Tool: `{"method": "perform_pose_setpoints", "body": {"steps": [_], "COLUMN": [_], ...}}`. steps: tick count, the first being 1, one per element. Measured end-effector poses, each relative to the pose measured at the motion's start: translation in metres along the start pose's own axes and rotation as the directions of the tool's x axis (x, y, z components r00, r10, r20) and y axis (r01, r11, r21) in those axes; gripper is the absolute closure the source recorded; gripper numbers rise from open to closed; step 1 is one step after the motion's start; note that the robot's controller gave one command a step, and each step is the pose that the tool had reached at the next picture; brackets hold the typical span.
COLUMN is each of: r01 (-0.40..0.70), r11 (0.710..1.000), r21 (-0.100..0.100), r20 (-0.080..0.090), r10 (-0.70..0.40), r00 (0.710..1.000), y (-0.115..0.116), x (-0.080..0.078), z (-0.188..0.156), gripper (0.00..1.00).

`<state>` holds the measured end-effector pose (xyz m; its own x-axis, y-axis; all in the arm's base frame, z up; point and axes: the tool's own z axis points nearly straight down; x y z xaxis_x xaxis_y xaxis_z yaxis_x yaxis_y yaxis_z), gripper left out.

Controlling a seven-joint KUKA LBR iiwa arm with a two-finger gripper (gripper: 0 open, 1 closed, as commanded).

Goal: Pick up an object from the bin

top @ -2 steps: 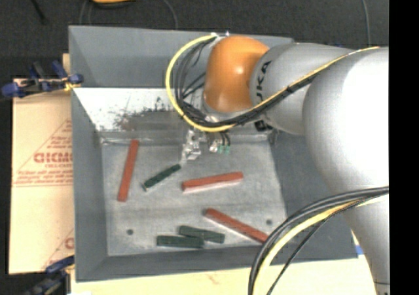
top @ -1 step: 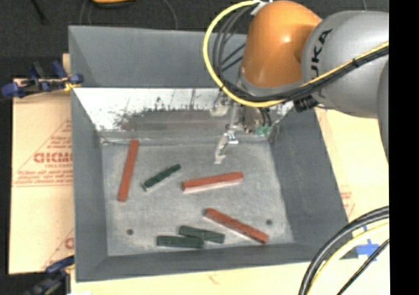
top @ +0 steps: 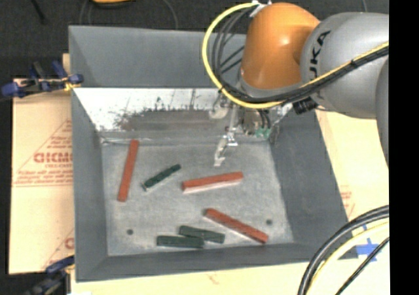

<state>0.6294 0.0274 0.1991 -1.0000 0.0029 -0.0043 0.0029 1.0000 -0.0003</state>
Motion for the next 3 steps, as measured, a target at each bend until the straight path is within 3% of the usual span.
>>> {"method": "perform_pose_setpoints", "body": {"steps": [1, 2, 3], "r01": [-0.001, -0.02, -0.02], "r11": [1.0, 1.0, 1.0], "r21": [-0.001, -0.002, -0.002], "r20": [0.007, -0.004, -0.004], "r10": [0.001, 0.019, 0.02], "r00": [1.0, 1.0, 1.0], "y": [0.004, -0.01, -0.01], "x": [0.007, 0.034, 0.034], "z": [0.05, 0.115, 0.115], "gripper": [0.0, 1.0, 1.0]}}
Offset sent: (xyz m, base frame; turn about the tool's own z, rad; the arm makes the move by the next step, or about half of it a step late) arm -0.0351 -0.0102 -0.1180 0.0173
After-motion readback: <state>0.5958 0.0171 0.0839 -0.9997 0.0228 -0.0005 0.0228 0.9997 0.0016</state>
